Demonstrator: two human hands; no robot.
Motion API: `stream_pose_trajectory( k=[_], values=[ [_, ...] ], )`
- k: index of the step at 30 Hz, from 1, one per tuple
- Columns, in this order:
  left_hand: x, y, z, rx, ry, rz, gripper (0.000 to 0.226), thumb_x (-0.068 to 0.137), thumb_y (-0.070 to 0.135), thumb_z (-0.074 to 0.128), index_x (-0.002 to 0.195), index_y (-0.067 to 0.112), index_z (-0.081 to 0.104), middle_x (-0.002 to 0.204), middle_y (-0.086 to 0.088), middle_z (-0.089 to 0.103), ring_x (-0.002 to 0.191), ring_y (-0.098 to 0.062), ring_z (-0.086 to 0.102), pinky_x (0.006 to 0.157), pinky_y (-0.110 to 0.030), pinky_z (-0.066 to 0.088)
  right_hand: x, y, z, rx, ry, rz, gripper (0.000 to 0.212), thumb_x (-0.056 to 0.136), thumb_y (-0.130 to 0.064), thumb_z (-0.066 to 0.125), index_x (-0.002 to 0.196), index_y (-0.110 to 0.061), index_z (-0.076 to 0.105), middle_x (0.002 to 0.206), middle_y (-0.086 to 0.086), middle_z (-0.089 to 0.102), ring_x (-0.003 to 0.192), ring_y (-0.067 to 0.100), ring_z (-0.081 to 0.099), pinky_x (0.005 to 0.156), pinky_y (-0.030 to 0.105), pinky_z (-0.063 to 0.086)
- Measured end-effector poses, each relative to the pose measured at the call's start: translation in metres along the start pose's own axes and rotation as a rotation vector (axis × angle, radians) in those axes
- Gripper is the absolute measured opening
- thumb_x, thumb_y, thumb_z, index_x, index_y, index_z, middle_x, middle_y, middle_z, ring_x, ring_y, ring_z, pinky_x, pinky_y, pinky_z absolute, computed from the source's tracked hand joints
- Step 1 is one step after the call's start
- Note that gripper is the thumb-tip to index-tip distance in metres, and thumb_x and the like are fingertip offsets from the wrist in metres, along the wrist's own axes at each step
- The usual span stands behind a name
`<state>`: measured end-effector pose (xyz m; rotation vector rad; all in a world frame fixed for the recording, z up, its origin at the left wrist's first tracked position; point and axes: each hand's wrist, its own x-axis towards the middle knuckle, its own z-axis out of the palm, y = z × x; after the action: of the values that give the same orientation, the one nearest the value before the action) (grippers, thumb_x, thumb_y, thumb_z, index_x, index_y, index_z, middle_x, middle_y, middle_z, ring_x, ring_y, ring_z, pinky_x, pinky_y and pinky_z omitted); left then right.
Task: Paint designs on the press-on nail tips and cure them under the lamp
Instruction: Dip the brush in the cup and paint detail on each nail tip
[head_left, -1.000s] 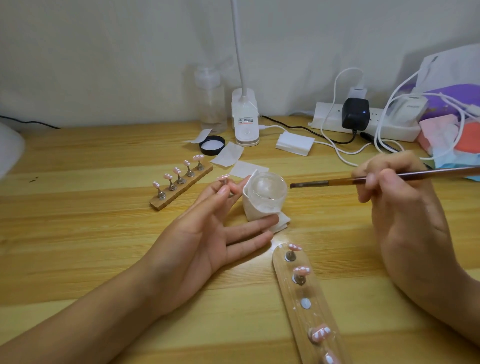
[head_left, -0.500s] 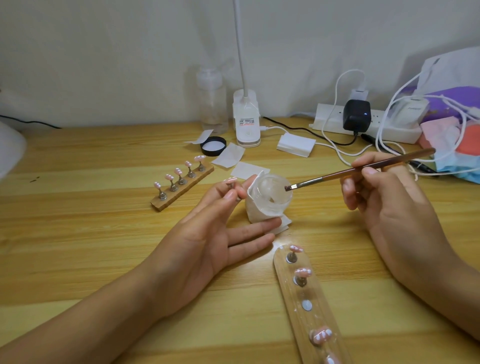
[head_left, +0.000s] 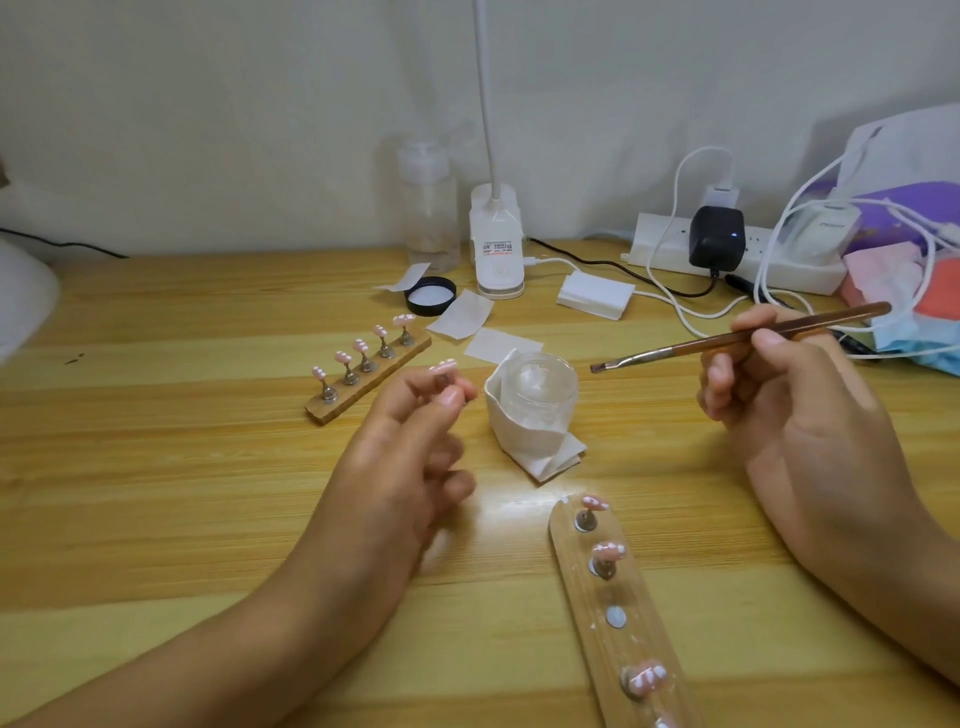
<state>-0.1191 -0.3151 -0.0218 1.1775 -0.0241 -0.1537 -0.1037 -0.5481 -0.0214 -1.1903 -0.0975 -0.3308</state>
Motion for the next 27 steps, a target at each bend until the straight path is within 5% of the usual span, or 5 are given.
stream_pose_trajectory(
  k=[3,9,27],
  values=[
    [-0.0052,-0.0046,-0.0011,0.179,-0.05,0.098,0.012,0.073,0.026,0.071,0.08,0.035,0.073,0.087,0.014,0.068,0.053,0.0,0.044,0.048,-0.015,0.039,-0.0026,-0.0006,0.0015,-0.007,-0.035,-0.018,0.013,0.09,-0.016,0.044,0.091,-0.018,0.057,0.062,-0.008,0.056,0.063,0.008,0.055,0.059,0.018,0.046],
    [-0.0081,-0.0051,-0.0005,0.435,-0.209,0.07,0.015,0.071,0.034,0.076,0.086,0.031,0.076,0.083,0.01,0.071,0.074,-0.002,0.058,0.068,-0.015,0.048,-0.0054,-0.0013,0.002,0.01,-0.112,-0.023,0.019,0.091,-0.012,0.042,0.089,-0.018,0.06,0.062,-0.002,0.059,0.063,0.011,0.058,0.061,0.02,0.05],
    [-0.0085,-0.001,0.0014,0.442,-0.251,0.078,0.013,0.067,0.037,0.075,0.078,0.031,0.073,0.076,0.014,0.068,0.07,-0.002,0.057,0.067,-0.015,0.047,-0.0087,0.002,0.0021,-0.058,-0.275,-0.014,0.037,0.087,-0.007,0.038,0.081,-0.027,0.068,0.065,0.0,0.058,0.06,0.014,0.058,0.061,0.02,0.05]
  ],
)
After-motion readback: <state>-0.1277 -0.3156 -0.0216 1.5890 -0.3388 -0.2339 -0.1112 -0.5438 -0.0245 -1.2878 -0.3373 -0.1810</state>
